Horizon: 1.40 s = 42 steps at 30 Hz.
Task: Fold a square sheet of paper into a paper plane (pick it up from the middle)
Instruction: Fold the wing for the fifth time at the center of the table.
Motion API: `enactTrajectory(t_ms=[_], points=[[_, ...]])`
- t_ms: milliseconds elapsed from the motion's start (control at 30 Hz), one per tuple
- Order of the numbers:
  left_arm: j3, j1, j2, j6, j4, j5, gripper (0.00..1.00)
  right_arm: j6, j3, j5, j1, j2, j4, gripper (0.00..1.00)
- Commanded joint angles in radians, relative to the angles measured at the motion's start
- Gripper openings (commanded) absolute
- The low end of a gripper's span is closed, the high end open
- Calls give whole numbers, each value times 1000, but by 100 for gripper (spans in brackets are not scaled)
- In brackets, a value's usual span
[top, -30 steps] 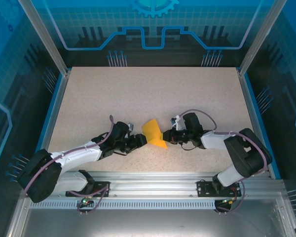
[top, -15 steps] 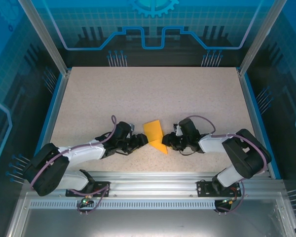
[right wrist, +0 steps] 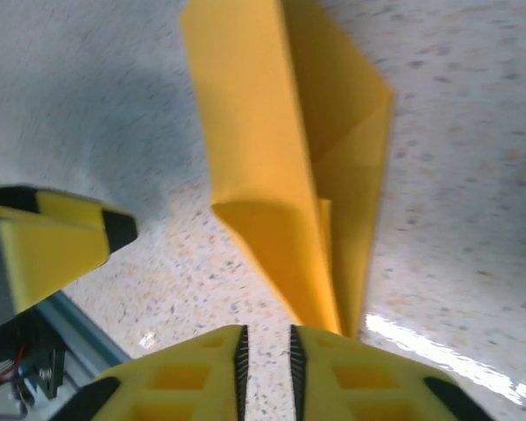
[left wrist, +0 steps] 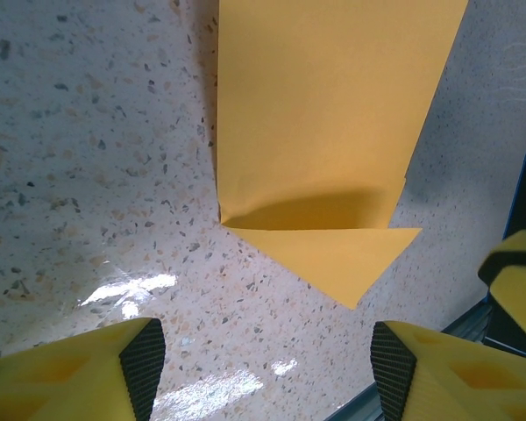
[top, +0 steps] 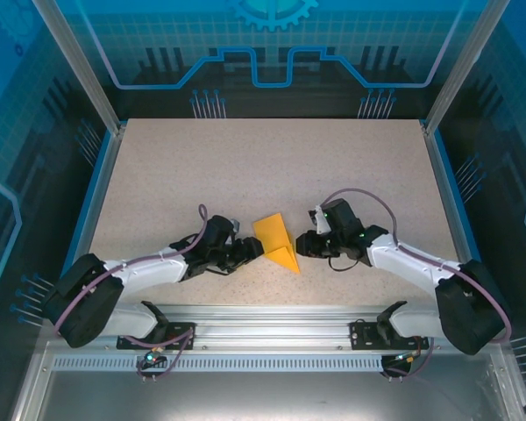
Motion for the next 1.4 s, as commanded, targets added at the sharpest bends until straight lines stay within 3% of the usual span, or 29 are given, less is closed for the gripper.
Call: enactTrajectory(t_ms=[0, 200, 400, 733, 1367], points=[[32, 5, 18, 7, 12, 16, 67, -84, 72, -64, 62, 73, -50, 16], [36, 4, 29, 5, 13, 18, 67, -111, 155, -35, 83, 215, -53, 12], [41, 5, 33, 12, 11, 25, 67, -134, 170, -29, 29, 289, -41, 12], [70, 5, 70, 24, 19, 45, 67, -145, 109, -122, -89, 348, 44, 13], [177, 2, 251, 5, 98, 83, 70, -159, 72, -151, -154, 433, 89, 13]])
